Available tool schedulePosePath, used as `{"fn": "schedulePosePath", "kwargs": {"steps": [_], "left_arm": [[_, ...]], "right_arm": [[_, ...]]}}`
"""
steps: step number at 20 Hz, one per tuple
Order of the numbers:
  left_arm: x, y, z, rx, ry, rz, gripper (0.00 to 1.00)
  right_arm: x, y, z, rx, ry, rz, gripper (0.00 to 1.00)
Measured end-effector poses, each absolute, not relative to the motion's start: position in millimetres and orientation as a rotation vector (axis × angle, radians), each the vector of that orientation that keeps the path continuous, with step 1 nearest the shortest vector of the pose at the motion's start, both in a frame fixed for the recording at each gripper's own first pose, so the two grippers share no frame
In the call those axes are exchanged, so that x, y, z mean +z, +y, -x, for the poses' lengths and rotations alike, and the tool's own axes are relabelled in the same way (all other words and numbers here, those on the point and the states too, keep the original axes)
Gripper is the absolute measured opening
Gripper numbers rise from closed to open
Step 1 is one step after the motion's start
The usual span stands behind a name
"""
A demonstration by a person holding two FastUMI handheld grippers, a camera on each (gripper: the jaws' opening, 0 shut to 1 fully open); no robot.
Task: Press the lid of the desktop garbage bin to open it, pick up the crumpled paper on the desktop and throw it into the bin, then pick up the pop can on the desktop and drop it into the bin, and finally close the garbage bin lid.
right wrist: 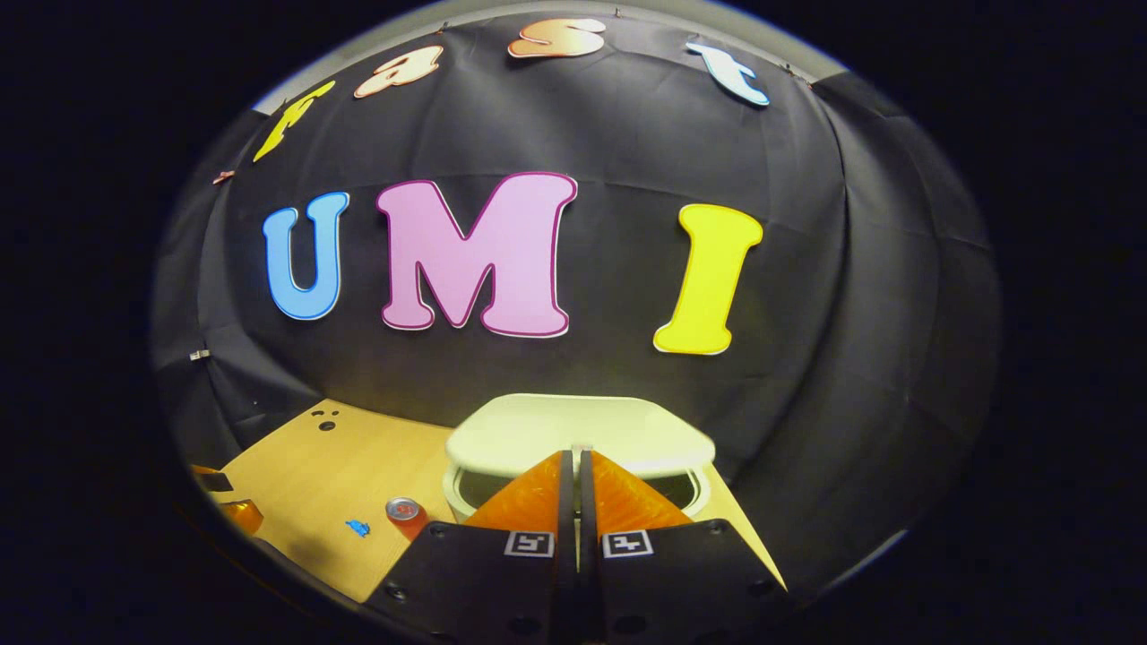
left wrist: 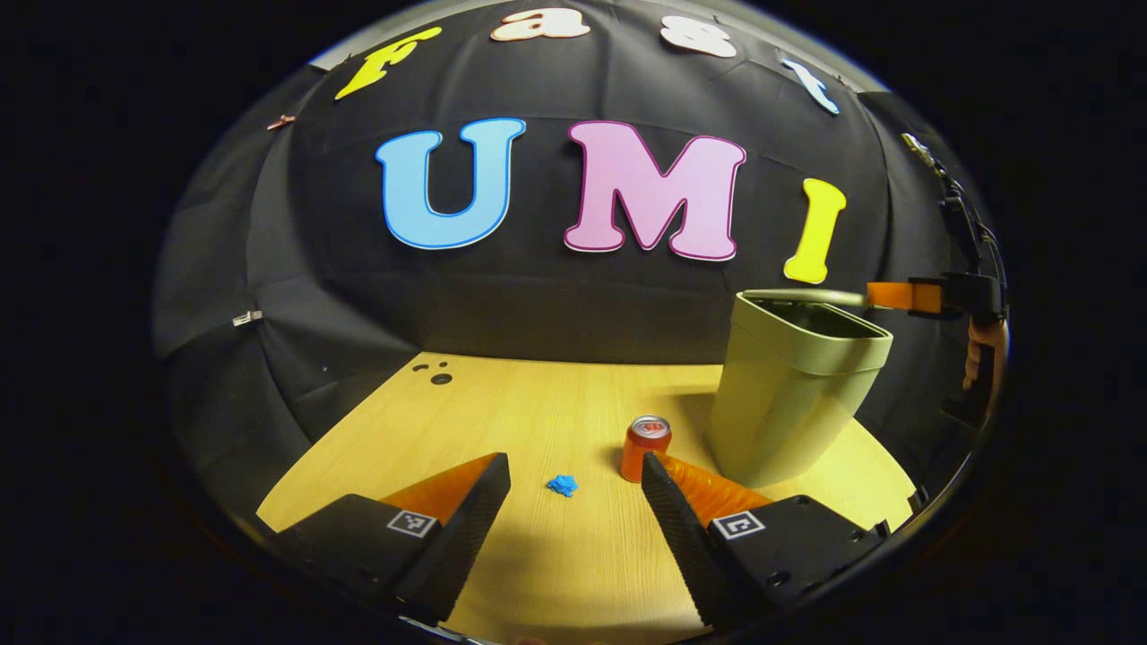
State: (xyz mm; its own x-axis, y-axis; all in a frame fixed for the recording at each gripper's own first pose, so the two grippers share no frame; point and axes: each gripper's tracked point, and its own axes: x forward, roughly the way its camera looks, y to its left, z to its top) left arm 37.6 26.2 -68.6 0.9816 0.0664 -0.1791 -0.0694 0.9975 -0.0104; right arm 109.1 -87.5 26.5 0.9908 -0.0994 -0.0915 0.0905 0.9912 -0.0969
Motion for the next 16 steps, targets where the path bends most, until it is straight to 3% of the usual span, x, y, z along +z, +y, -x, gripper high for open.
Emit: {"fn": "schedulePosePath", "kwargs": {"steps": [9,16], "left_arm": [[-80,52,3,0.030,0.153,0.032,0.96],[-88,69,-6,0.046,0.168,0.037,0.96]], "right_arm": [[18,-57,-62,-0.124,0.108,0.055,0.05],[4,-43,-48,-0.085,0.124,0.061,0.05]]}}
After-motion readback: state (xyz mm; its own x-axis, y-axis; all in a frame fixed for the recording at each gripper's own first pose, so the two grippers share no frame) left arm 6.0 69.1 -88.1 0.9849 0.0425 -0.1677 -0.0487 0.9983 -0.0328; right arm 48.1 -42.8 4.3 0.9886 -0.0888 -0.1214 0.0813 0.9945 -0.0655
